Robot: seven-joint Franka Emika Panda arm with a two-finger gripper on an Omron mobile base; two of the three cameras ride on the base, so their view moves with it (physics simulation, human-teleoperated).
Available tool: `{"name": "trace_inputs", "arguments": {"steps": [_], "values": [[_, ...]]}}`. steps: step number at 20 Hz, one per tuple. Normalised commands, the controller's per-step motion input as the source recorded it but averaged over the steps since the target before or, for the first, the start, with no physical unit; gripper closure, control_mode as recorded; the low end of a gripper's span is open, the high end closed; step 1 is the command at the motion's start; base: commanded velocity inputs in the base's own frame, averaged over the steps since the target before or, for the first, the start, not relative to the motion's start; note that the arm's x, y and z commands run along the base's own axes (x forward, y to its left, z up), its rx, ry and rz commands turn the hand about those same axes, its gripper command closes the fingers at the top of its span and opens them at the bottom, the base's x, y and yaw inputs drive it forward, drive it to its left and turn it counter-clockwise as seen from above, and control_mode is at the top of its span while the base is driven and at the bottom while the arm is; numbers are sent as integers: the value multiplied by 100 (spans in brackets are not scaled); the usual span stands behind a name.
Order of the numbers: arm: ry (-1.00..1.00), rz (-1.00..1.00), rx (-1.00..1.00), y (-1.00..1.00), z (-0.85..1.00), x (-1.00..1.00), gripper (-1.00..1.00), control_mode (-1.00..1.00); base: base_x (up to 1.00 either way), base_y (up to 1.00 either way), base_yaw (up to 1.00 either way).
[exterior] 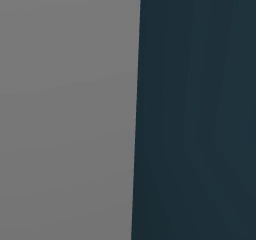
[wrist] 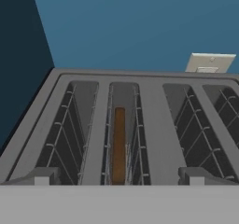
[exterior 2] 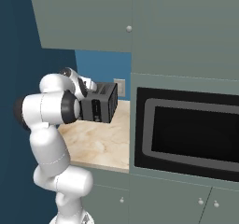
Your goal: Start the toaster. Once the lever pops up, take the bread to the plate on the dining counter.
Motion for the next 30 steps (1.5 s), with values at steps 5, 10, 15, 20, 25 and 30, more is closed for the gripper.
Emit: {"name": "trace_inputs", "arguments": {"steps": [5,10,15,20,25,30], "values": [[0,0,0,0,-4,0,-100,-100,0,0,0],[0,0,0,0,-2,0,-100,-100,0,0,0],[0,0,0,0,0,0,-100,-100,0,0,0],[0,0,0,0,0,0,-100,-100,0,0,0],[0,0,0,0,0,0,-100,-100,0,0,0],[0,0,0,0,0,0,-100,-100,0,0,0]]}}
